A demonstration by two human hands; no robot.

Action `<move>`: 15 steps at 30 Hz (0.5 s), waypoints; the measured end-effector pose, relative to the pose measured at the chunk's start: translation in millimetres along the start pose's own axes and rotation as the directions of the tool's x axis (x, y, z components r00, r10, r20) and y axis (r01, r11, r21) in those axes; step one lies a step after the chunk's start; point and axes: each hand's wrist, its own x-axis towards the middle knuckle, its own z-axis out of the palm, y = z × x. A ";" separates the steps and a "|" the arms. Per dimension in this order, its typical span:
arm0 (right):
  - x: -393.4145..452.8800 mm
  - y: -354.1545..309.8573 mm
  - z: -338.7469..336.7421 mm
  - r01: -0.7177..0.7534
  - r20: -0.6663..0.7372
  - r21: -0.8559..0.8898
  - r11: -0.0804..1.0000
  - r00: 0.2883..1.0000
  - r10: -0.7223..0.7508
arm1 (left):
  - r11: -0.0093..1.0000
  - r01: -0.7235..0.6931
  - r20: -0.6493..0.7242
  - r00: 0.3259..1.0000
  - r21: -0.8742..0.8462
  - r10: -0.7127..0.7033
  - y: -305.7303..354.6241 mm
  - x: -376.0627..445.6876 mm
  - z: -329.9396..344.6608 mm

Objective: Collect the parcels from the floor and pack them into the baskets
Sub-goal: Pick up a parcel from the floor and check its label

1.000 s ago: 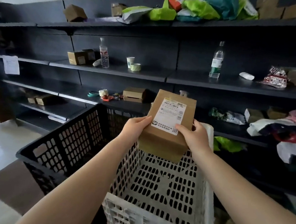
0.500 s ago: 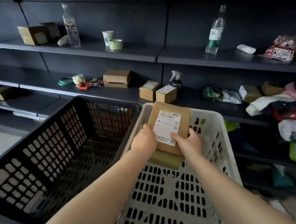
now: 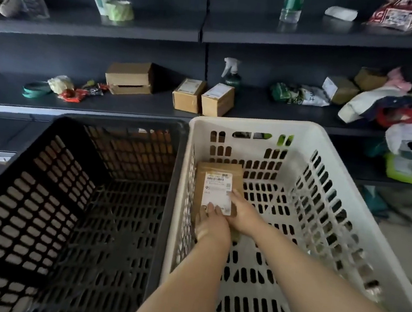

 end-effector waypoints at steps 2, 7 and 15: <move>-2.1 -5.1 1.3 -0.042 -0.026 -0.113 0.993 0.999 0.039 | 0.998 0.020 0.010 1.000 -0.063 -0.019 2.2 -3.6 -5.3; -31.2 -29.4 -26.3 -0.164 -0.110 -0.349 0.923 0.985 0.133 | 0.970 -0.068 -0.110 0.993 -0.233 0.043 3.6 -34.1 -44.0; -126.4 -62.1 -151.6 -0.144 -0.367 -0.427 0.893 0.930 -0.025 | 0.844 -0.419 -0.409 0.871 -0.334 0.271 72.1 -105.4 -116.3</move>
